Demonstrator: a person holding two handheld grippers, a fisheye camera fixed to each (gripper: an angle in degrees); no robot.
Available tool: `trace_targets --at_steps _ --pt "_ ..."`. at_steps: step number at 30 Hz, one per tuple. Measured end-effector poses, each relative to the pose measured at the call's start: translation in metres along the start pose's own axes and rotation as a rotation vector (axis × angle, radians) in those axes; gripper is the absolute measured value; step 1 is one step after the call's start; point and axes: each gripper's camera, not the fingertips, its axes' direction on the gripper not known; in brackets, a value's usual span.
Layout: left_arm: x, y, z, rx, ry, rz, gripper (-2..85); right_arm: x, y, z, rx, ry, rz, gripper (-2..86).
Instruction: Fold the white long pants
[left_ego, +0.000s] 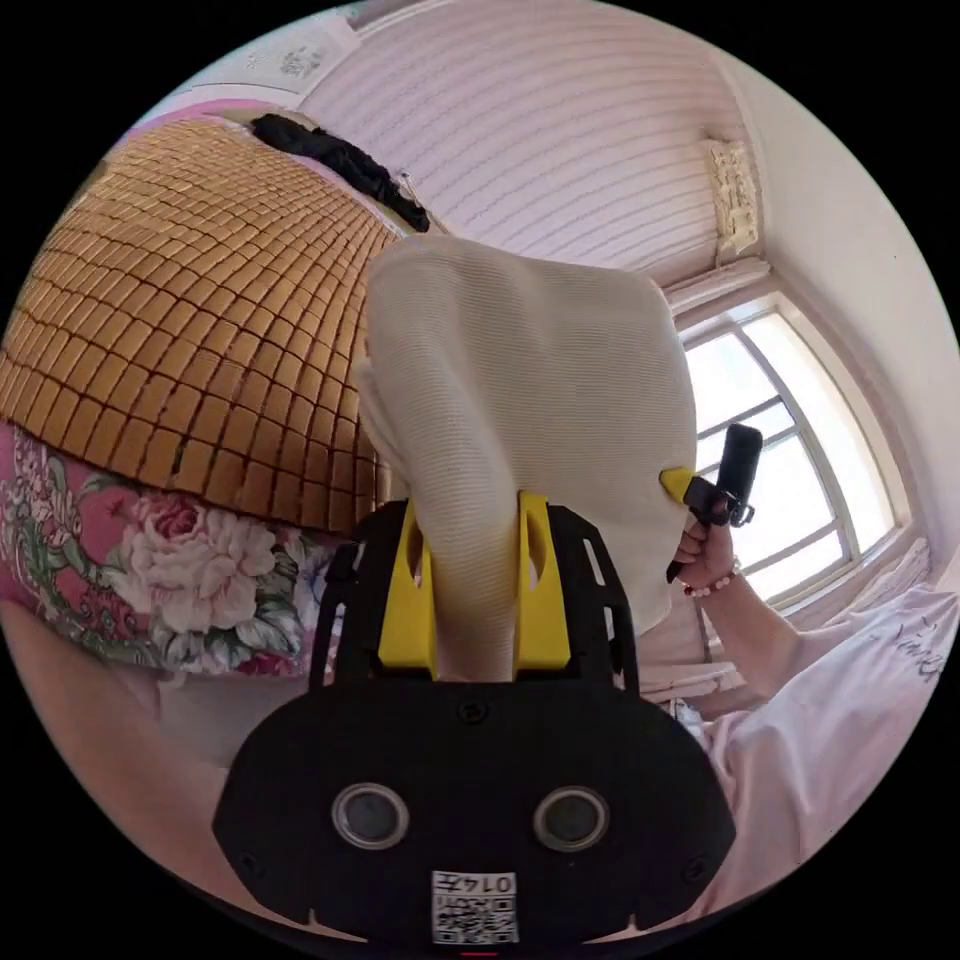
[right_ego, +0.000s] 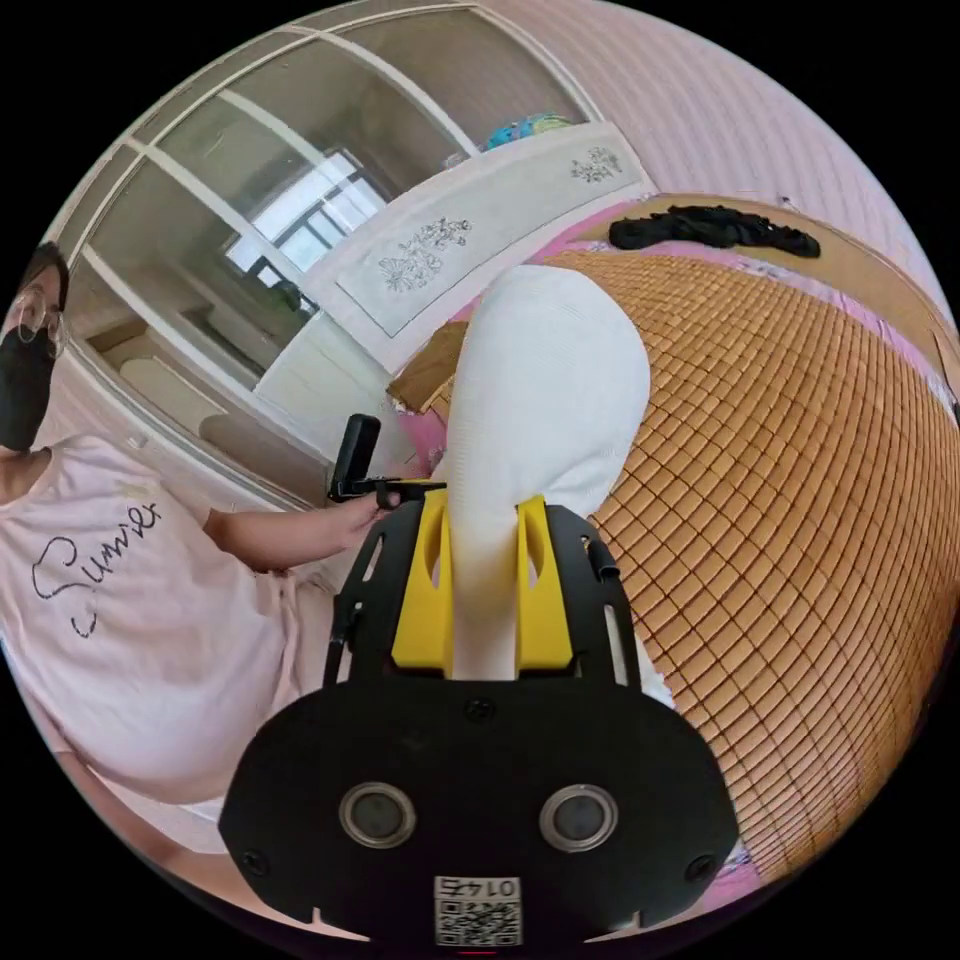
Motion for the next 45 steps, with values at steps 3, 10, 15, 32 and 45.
trace_targets --at_steps 3,10,15,32,45 --pt "0.004 0.015 -0.077 0.257 -0.01 -0.021 11.7 -0.047 -0.072 0.017 -0.058 -0.06 -0.229 9.7" --pt "0.033 0.028 -0.261 0.769 -0.431 -0.062 12.4 -0.131 -0.279 0.127 -0.194 -0.323 -0.526 10.3" --pt "-0.026 -0.021 -0.303 0.887 -0.626 -0.264 13.5 -0.145 -0.418 0.256 -0.381 -0.079 -0.43 10.6" --pt "-0.001 -0.017 -0.223 0.43 -1.17 -0.044 9.8 -0.094 -0.237 0.317 -0.429 0.008 -0.313 -0.4" --pt "0.286 0.006 0.058 0.036 -0.683 0.773 11.3 -0.045 0.175 -0.033 -0.076 0.571 0.618 2.8"
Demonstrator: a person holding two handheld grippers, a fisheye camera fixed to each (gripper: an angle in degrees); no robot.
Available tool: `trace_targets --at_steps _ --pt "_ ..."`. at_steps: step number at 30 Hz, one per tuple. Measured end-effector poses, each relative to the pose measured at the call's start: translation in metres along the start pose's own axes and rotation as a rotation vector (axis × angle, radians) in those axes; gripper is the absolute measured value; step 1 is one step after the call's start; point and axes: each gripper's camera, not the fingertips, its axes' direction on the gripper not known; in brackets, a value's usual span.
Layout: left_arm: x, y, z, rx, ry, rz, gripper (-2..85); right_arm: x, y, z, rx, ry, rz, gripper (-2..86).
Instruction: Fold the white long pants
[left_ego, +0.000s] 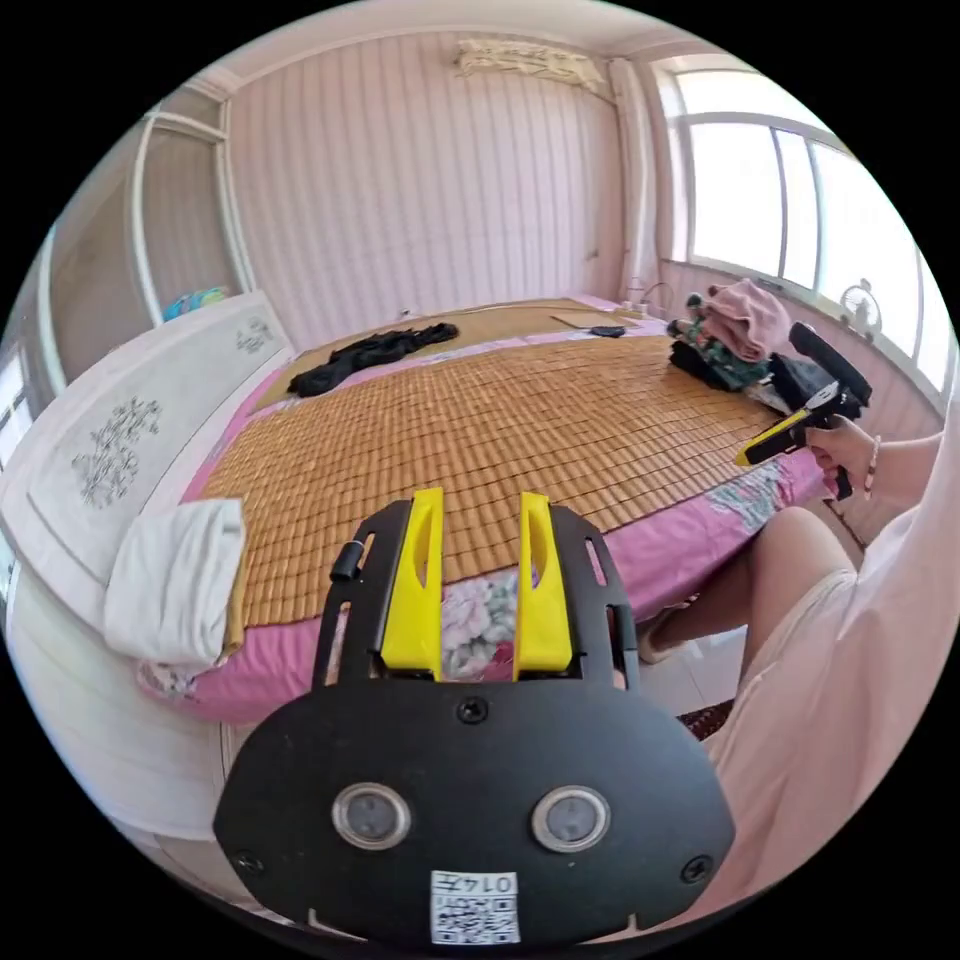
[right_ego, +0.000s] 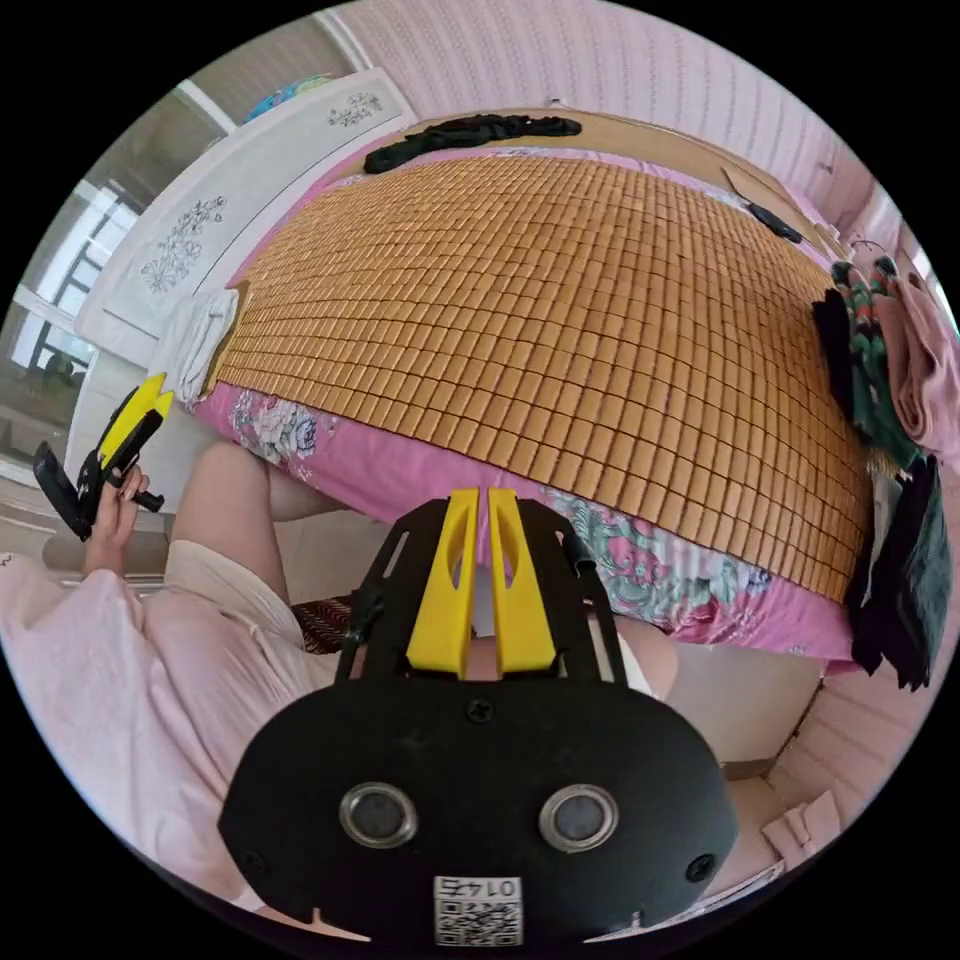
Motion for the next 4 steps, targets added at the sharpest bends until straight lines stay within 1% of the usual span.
trace_targets --at_steps 2,4 --pt "0.05 -0.043 0.01 0.083 0.186 0.066 11.3 0.039 0.044 -0.031 0.111 0.064 0.107 5.0" --pt "0.087 -0.07 0.023 0.085 0.271 0.109 11.3 0.065 0.074 -0.049 0.177 0.108 0.181 6.0"
